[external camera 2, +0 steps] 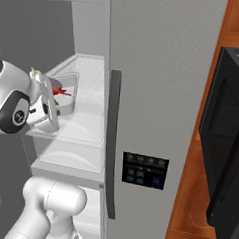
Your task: Place the tupperware containing the fish and eggplant meal in the microwave. Close the microwave door and press the start button to reheat the meal.
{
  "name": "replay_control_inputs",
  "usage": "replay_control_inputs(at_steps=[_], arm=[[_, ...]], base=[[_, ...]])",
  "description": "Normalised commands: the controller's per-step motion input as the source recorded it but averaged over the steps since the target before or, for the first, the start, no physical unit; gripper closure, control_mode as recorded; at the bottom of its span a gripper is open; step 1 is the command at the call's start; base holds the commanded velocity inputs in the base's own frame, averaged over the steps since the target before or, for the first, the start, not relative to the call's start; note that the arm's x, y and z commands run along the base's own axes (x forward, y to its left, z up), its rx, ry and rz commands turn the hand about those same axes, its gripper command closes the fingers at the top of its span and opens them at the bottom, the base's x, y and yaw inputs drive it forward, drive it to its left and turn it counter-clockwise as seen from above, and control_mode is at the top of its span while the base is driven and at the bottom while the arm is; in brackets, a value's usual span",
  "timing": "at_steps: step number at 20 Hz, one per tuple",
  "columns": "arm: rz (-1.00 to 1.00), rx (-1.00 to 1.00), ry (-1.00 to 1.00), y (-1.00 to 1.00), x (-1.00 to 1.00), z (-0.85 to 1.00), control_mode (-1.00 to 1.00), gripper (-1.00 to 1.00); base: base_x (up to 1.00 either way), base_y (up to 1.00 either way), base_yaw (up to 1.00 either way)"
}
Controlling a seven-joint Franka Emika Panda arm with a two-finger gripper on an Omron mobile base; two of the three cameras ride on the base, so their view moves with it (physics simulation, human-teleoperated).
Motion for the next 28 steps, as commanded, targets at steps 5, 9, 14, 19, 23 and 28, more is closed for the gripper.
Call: replay_control_inputs(at_steps=[5, 9, 14, 19, 23, 28], arm=[[0.0, 0.04, -0.03, -0.27, -0.5, 0.0, -1.0, 1.0], [0.0, 0.03, -0.01, -0.21, -0.39, 0.0, -1.0, 1.0], [0.0, 0.03, -0.02, -0.2, -0.42, 0.0, -1.0, 1.0], [0.08, 0.01, -0.01, -0.02, -0.43, 0.0, -1.0, 1.0], [0.04, 0.0, -0.01, -0.04, -0.34, 0.0, -1.0, 1.0], [0.0, 0.0, 0.0, -0.06, -0.04, 0.0, -1.0, 1.0]], base=[[0.0, 0.0, 0.0], [0.0, 0.0, 0.0], [0.0, 0.0, 0.0], [0.0, 0.0, 0.0], [0.0, 0.0, 0.0], [0.0, 0.0, 0.0]])
